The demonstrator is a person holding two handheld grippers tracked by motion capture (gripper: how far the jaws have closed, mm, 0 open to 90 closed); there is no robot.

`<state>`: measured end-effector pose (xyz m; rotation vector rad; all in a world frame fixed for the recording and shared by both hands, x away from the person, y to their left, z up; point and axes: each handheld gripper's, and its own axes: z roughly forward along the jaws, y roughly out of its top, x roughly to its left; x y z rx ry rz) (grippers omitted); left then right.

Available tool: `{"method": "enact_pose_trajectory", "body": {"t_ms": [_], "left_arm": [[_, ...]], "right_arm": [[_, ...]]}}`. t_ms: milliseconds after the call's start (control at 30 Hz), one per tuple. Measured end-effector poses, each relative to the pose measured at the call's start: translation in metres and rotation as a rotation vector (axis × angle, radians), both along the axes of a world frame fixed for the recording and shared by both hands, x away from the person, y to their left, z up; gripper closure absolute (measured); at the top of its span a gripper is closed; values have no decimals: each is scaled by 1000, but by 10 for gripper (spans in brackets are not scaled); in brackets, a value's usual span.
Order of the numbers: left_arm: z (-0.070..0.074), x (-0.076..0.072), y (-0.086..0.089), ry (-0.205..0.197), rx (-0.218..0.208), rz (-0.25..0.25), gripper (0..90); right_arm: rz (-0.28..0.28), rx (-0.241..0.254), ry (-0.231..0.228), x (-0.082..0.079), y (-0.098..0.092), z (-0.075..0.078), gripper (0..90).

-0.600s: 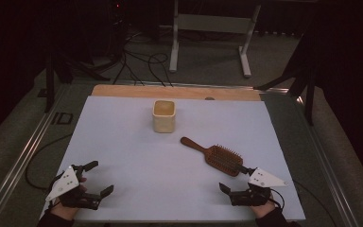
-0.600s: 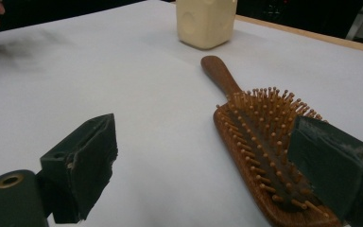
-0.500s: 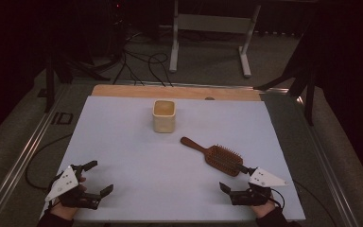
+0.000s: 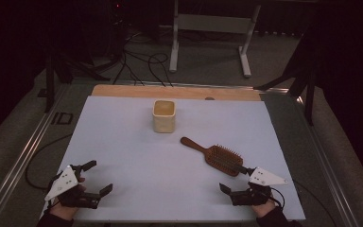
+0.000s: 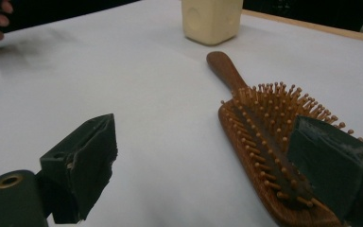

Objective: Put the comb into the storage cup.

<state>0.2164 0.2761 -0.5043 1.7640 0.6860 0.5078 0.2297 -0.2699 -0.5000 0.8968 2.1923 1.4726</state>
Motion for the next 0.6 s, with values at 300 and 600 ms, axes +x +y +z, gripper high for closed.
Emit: {"method": "enact_pose_trajectory", "body": {"t_ms": [300,600], "left_arm": [[0,-4,2,0,-8,-8,2],[1,-4,0,-2,-3,-11,2]], "right_arm": [[24,-15,11,-1,5,3,89],[66,-24,44,0,8,5,89]]}}
